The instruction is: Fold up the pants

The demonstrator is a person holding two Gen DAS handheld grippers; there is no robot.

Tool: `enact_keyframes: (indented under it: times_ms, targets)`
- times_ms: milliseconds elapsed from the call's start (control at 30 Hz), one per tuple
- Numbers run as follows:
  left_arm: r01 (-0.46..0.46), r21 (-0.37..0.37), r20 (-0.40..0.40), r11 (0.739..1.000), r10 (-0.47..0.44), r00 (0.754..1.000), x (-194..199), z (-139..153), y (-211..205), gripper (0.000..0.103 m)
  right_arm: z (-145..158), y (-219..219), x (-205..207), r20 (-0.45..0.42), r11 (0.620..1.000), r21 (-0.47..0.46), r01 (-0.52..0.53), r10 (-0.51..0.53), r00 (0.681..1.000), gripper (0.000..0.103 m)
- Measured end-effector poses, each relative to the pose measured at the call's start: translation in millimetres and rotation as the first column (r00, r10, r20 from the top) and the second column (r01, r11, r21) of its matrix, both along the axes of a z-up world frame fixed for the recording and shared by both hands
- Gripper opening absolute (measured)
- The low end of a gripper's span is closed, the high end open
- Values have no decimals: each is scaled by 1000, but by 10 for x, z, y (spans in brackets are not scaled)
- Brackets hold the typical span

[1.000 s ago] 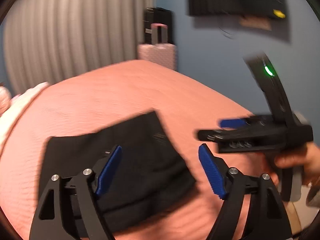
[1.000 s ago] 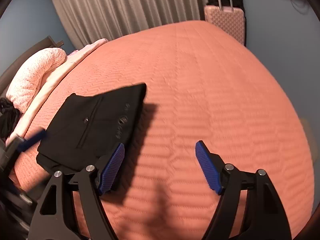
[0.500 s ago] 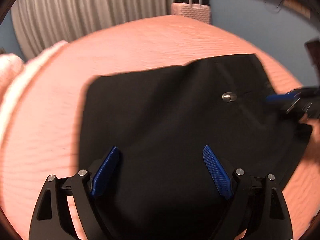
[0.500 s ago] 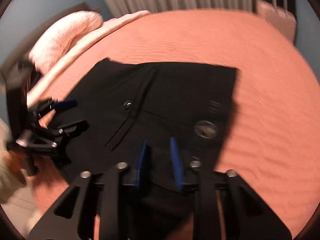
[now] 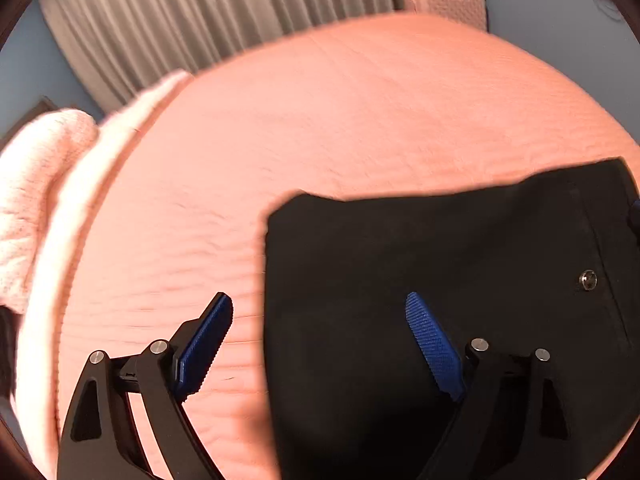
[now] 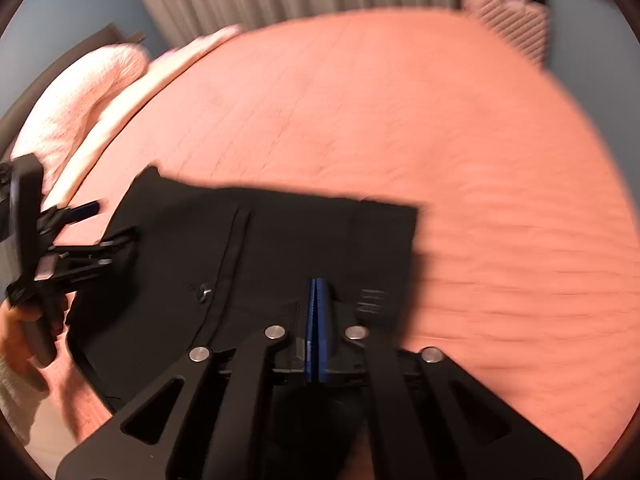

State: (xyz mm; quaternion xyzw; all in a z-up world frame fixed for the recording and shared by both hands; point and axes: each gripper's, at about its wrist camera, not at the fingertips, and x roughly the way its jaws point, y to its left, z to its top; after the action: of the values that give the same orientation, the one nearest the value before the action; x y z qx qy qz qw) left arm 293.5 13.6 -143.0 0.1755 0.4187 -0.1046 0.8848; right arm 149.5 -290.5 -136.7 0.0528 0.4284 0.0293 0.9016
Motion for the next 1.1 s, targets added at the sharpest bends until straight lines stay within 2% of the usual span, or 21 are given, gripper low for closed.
enact_keyframes:
  times_ms: [67,133,167,200,267,300,367,400,500,533,600,633,700,733,767,833,900,967,1033,1067,1100]
  targets:
    - [21,-175,-43,984,-29,999,-3,143,14,88,24,132,36,-4,999,17,-52,52,999,6]
    - [25,-255,-132,967,-61,989,108,15,-141,89,-177,229,210,-74,996,14,-92,93,993,6]
    - [16,-239,-164,971,-57,985,199,-108,-189,89,-309,234,238,-123,996,-11,-94,92,988,5]
    - [6,-197,-198,980,-46,979,251,-247,-229,91,-370,174,209,-116,994,3,-109,108,987,1]
    - [32,-173,-162,984,-61,985,198,-310,-136,92,-301,-75,35,-99,997,52,-54,59,993,0]
    - [21,-114,-143,993,-37,989,110,-275,-53,91,-255,-165,-70,-104,999,49,-23,28,994,0]
    - [-2,-46,-96,999,-3,995,-139,-214,141,88,-129,-214,-362,-96,995,-71,70,-76,992,3]
    - [-5,-42,-89,999,1,996,-249,-173,216,88,-84,-181,-439,-83,992,-102,79,-88,993,7]
    - [-27,-232,-173,972,-14,985,-560,-108,296,89,5,83,-670,-37,999,37,-7,9,999,7]
    - [-31,-284,-206,958,-30,978,-638,-171,289,89,-66,191,-705,-49,999,33,-39,41,998,7]
    - [0,-211,-136,978,-30,990,-856,-312,180,91,-246,268,-792,-88,997,-24,-79,76,993,5]
    - [16,-201,-96,979,-36,995,-875,-322,183,91,-311,184,-889,-64,997,17,-80,81,995,3]
    - [-1,-236,-122,972,-29,992,-815,-322,320,92,-295,38,-971,-78,992,121,-44,53,996,1]
    - [-32,-199,-127,979,6,992,-775,-264,425,92,-189,-29,-1049,-89,993,114,-13,24,996,2]
    - [-66,-144,-107,987,50,993,-868,-269,473,90,-131,-39,-1107,-89,998,58,10,-5,996,5]
    - [-104,-60,-72,993,100,992,-969,-188,785,89,7,-129,-1195,-73,994,-89,69,-76,994,38]
    - [-127,-59,-88,990,121,989,-963,-137,992,89,160,-279,-1298,-44,992,-60,112,-114,992,43]
    - [-153,-179,-167,972,123,978,-937,-82,1189,89,212,-445,-1288,-31,992,33,124,-123,992,44]
    - [-166,-398,-282,902,52,958,-792,-67,1329,89,166,-516,-1130,-46,980,140,139,-134,990,84]
    - [-170,-502,-326,848,-4,946,-661,-118,1338,89,133,-464,-1051,-43,978,152,146,-141,989,84]
    - [-179,-538,-346,824,-23,938,-620,-161,1309,90,78,-391,-946,-49,976,168,141,-135,990,84]
